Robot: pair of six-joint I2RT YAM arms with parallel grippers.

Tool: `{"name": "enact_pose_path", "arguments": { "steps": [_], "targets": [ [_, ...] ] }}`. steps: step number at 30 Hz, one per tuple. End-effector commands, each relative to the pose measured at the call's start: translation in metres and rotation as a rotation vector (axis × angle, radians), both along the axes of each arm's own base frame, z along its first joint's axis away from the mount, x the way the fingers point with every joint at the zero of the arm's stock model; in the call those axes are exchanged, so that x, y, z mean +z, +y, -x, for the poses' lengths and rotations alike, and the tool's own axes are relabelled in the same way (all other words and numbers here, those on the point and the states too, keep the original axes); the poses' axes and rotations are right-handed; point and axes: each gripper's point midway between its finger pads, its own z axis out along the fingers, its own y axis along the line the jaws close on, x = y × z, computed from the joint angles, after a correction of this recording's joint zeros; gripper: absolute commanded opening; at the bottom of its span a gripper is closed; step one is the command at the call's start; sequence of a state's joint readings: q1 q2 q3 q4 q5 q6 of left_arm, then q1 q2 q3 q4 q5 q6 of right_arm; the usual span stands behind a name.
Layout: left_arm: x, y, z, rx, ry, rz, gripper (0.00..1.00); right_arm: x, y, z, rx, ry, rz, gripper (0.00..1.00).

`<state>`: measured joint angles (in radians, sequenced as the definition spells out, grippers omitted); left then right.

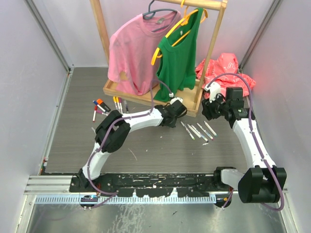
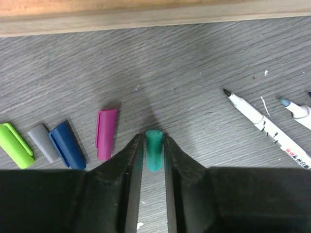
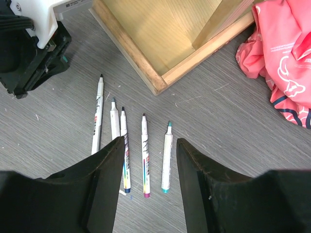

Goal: Open the pen caps
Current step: Place the pen cap at the center of the board, then pick up the pen from the center of the board.

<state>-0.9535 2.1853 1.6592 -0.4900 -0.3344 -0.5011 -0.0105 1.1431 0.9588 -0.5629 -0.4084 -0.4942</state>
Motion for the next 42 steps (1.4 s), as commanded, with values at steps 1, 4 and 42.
{"name": "enact_pose_path", "arguments": {
  "steps": [1,4,42],
  "targets": [
    [0.019,-0.004,-0.013,-0.006,-0.057,-0.019,0.28,0.011,-0.003,-0.005,-0.007,-0.062,0.003,0.53],
    [0.026,-0.004,-0.016,-0.005,-0.074,-0.02,0.32,0.012,-0.002,-0.005,-0.003,-0.066,-0.002,0.53],
    [0.065,0.223,-0.069,0.339,-0.165,0.107,0.6,0.013,0.019,0.007,0.14,-0.061,-0.083,0.53]
  ]
}}
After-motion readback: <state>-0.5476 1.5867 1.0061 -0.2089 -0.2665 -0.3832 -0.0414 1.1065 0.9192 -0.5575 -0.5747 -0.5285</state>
